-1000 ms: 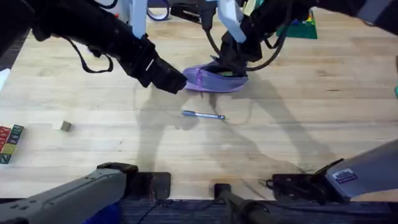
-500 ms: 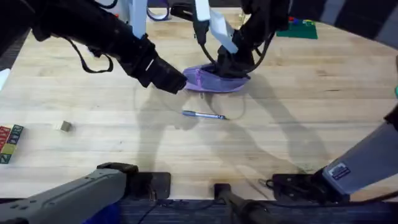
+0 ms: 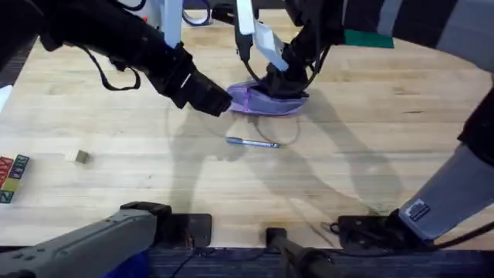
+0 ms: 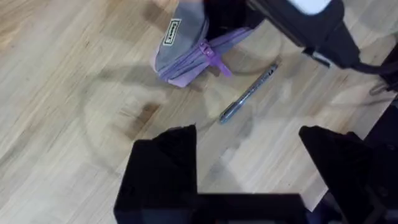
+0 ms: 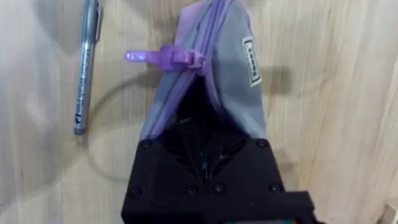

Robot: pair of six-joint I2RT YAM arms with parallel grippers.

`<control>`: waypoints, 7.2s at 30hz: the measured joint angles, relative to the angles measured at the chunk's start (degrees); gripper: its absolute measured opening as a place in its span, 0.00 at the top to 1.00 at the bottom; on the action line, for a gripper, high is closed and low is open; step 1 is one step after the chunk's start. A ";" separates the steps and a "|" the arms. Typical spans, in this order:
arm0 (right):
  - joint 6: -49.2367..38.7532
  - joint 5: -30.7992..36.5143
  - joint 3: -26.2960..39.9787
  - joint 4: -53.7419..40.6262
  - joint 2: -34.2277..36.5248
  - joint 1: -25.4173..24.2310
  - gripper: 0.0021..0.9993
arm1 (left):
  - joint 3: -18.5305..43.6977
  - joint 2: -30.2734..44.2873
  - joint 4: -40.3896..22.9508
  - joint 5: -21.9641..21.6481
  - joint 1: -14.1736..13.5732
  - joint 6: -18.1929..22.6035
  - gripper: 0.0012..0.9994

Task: Unzip the bag, pick up the pens from the table one at a time and place them inside, then zip the bag closed.

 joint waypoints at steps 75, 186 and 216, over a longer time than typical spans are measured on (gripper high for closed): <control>39.45 10.05 0.00 -2.46 -17.76 2.72 0.00 | 0.00 0.00 1.90 -3.68 0.02 0.16 0.01; 52.56 10.92 0.00 -7.31 -20.97 -14.20 0.00 | -26.80 11.38 27.15 -10.84 -26.88 9.96 0.00; 52.56 10.91 0.00 -7.33 -20.97 -14.20 0.00 | -23.67 16.72 29.17 -14.05 -26.35 11.83 0.62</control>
